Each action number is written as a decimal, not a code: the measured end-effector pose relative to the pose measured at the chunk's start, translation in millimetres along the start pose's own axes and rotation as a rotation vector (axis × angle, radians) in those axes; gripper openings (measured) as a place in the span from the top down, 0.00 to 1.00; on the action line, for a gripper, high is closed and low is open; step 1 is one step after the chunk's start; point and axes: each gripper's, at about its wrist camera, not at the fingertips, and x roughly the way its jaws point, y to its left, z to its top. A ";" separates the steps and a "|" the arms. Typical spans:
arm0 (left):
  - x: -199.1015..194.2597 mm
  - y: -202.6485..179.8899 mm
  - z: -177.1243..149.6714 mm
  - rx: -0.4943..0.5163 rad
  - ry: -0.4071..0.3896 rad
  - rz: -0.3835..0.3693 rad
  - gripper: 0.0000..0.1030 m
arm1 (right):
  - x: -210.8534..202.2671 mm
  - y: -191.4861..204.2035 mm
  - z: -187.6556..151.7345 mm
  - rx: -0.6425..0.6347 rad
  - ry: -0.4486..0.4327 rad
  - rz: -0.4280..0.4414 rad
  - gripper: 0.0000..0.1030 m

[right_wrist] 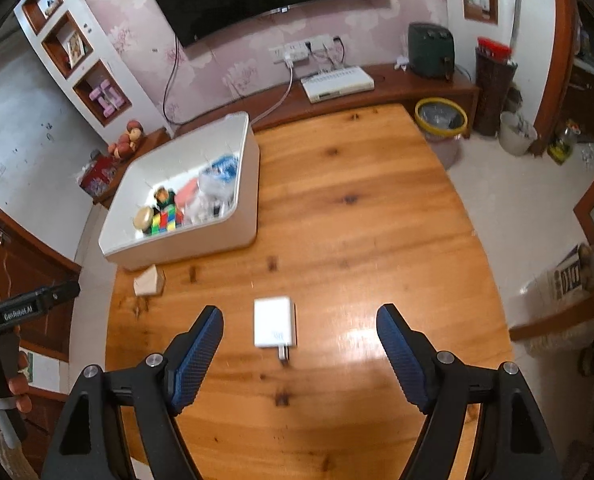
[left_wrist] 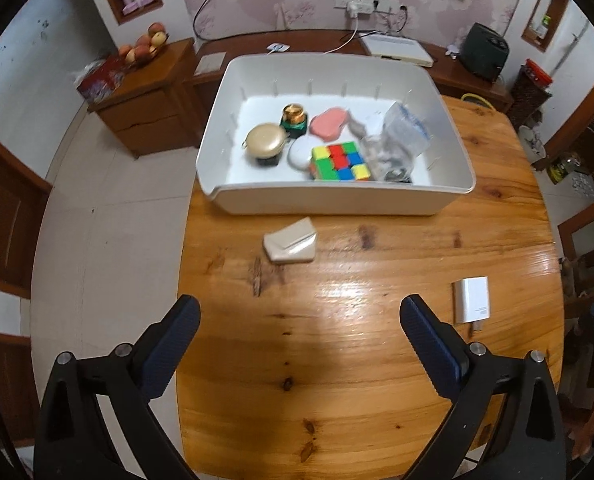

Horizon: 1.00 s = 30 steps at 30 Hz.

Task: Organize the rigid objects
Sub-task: 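Lift both tools out of the bin back over the table, then grasp the beige paper piece with the left tool while the right tool grasps the white charger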

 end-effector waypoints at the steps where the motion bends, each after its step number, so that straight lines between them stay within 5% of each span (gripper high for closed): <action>1: 3.5 0.8 -2.3 -0.001 0.004 0.002 0.03 | 4.5 2.2 -4.5 -0.007 0.012 -0.003 0.23; 9: 31.5 9.0 -6.9 -0.036 -0.002 -0.002 0.03 | 35.7 21.1 -25.8 -0.055 0.078 -0.026 0.23; 18: 98.5 23.7 19.2 -0.246 0.030 -0.016 0.03 | 85.9 42.3 -29.2 -0.087 0.119 -0.090 0.23; 30: 159.5 25.9 27.2 -0.302 0.094 0.098 0.03 | 148.5 39.0 -23.0 -0.030 0.207 -0.143 0.23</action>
